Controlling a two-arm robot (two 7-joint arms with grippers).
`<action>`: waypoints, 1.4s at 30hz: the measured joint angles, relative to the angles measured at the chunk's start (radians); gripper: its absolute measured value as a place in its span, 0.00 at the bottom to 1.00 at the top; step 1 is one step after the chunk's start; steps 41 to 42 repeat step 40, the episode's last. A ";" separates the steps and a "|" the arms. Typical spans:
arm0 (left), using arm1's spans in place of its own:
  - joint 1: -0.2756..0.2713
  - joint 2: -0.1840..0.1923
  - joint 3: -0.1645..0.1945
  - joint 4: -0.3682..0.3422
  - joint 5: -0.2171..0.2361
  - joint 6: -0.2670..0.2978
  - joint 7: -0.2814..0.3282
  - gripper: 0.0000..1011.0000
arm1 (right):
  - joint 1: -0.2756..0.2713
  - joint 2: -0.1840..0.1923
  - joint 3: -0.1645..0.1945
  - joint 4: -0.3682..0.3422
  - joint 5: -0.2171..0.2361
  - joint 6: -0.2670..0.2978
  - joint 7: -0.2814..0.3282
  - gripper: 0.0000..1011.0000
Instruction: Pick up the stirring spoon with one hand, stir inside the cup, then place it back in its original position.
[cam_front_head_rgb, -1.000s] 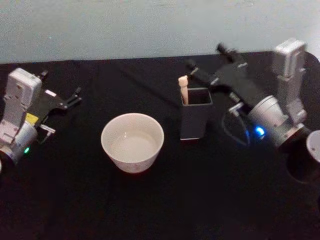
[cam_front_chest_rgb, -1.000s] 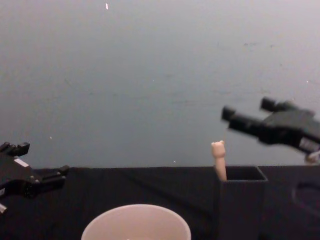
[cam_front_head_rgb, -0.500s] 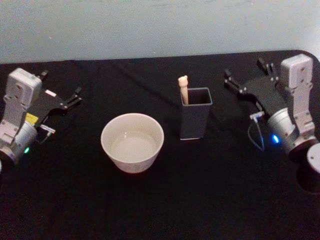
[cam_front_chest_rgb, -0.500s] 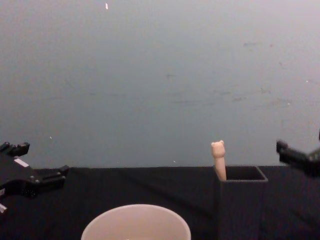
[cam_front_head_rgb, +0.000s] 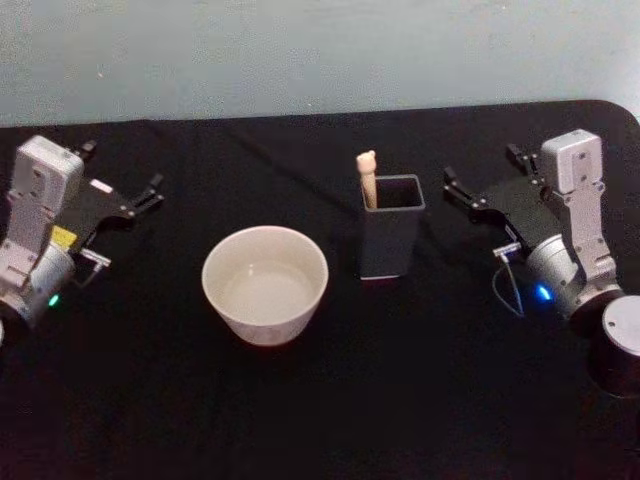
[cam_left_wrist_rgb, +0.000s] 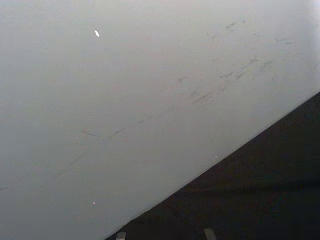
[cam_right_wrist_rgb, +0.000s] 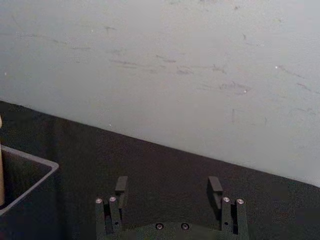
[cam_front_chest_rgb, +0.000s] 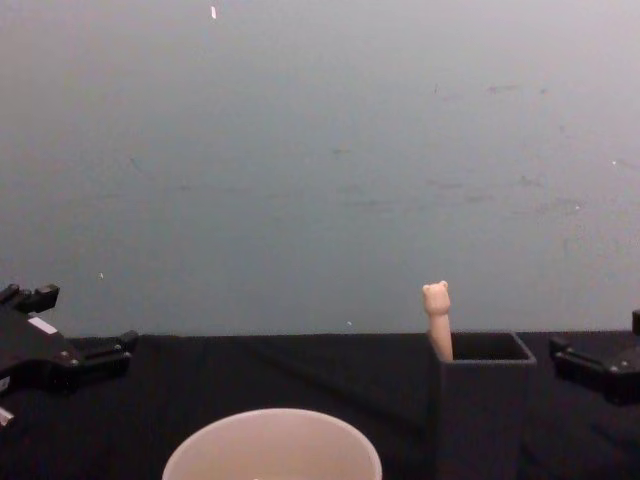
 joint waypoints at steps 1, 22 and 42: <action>0.000 0.000 0.000 0.000 0.000 0.000 0.000 0.99 | 0.000 0.000 0.000 -0.001 0.000 0.000 0.000 0.99; 0.000 0.000 0.000 0.000 0.000 0.000 0.000 0.99 | -0.002 0.003 0.000 -0.009 0.006 -0.005 0.002 0.99; 0.000 0.000 0.000 0.000 0.000 0.000 0.000 0.99 | -0.002 0.003 0.000 -0.011 0.007 -0.006 0.002 0.99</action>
